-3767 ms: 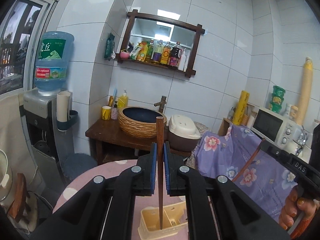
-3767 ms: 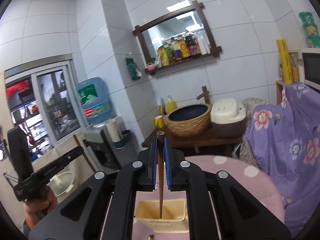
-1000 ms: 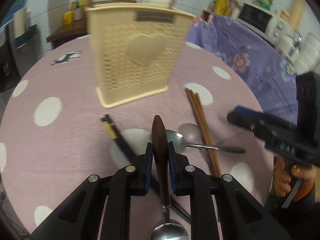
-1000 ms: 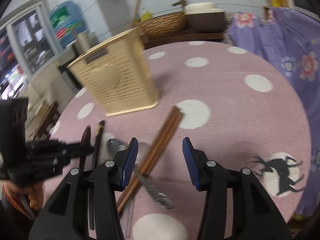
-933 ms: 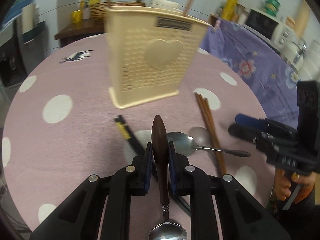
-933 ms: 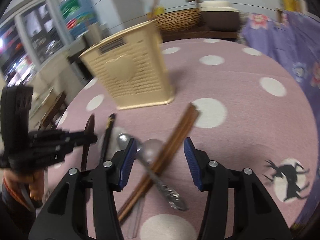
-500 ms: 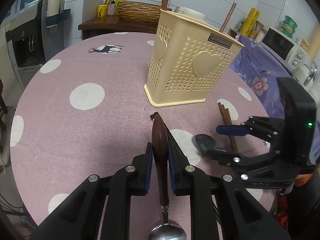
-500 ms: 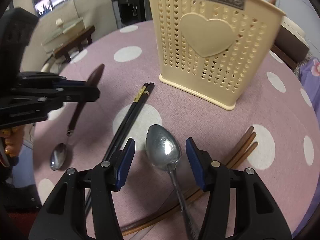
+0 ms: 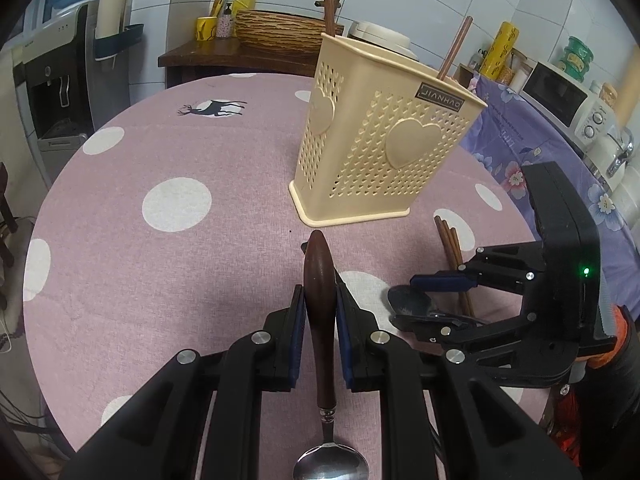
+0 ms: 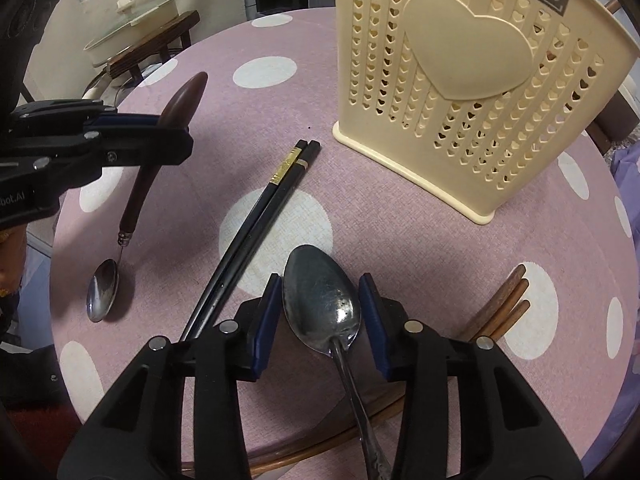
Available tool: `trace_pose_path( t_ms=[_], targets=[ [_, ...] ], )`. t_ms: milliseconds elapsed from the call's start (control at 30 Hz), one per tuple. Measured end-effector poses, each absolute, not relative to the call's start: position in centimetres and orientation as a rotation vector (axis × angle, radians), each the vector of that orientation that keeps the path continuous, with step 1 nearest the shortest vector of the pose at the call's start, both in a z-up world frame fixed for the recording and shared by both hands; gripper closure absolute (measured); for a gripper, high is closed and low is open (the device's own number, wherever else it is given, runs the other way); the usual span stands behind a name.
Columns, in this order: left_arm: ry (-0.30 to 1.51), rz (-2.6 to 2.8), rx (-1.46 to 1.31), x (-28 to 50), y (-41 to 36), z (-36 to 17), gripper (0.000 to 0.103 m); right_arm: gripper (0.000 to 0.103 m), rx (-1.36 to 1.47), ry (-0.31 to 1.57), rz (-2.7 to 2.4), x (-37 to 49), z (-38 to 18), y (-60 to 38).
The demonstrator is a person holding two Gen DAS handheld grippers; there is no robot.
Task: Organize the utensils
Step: 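Grasp a metal spoon with the right gripper while the left tool holds its spoon, then carry both spoons over the holder and release them inside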
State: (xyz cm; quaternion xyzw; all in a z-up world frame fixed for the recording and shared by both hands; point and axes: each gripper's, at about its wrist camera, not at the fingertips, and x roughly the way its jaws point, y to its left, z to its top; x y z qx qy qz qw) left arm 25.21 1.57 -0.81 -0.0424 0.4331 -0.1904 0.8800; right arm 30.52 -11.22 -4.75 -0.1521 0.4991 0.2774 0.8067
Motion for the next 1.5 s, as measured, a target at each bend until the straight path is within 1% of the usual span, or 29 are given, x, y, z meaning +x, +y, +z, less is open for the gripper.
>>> trace_pose_path(
  t_ms=[200, 467, 667, 1100, 1500],
  targets=[
    [0.860, -0.385, -0.103, 24.9, 2.0, 0.3, 0.087, 0.064, -0.250, 1.024, 0.557, 30.1, -3.7, -11.9],
    [0.782, -0.382, -0.118, 23.2, 2.7, 2.7, 0.087, 0.065, -0.063, 0.858, 0.524, 27.0, 2.1, -15.6],
    [0.734, -0.387, -0.111, 21.9, 2.8, 4.3, 0.087, 0.065, 0.061, 0.769, 0.495, 24.6, 5.0, -18.7],
    [0.710, -0.368, -0.123, 21.5, 3.2, 4.7, 0.087, 0.065, 0.175, 0.699, 0.457, 22.4, 5.7, -20.4],
    [0.673, -0.371, -0.117, 21.6, 3.5, 6.2, 0.087, 0.065, 0.258, 0.606, 0.463, 21.8, 7.1, -21.0]
  ],
)
